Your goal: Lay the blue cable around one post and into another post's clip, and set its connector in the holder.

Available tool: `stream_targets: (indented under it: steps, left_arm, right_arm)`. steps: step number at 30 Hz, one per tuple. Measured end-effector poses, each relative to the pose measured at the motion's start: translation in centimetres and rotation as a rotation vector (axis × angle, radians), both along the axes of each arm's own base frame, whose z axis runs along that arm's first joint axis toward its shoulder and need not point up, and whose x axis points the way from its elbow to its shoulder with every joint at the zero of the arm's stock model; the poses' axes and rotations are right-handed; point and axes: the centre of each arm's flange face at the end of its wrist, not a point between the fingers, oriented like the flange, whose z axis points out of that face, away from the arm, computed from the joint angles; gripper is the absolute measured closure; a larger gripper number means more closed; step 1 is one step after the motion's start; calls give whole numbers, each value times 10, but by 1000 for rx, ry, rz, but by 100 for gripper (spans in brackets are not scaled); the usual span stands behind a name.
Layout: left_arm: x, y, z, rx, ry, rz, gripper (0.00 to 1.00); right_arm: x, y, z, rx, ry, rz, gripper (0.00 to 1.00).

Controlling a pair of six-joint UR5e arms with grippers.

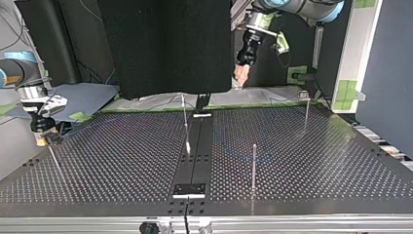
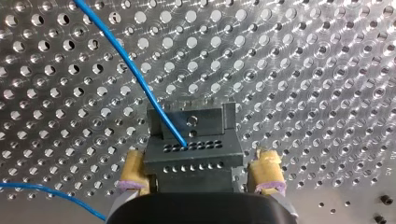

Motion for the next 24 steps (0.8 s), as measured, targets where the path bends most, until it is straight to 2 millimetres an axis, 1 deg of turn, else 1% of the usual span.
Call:
stream_targets:
  steps: [4, 12, 24]
  left_arm:
    - [4, 3, 3, 17, -35, 35, 0]
    - [3, 16, -2, 86, -23, 124, 0]
    - [3, 21, -5, 118, -4, 146, 0]
  right_arm:
    - [0, 0, 0, 0, 0, 0, 0]
    - [0, 0, 0, 0, 0, 0, 0]
    - [0, 0, 0, 0, 0, 0, 0]
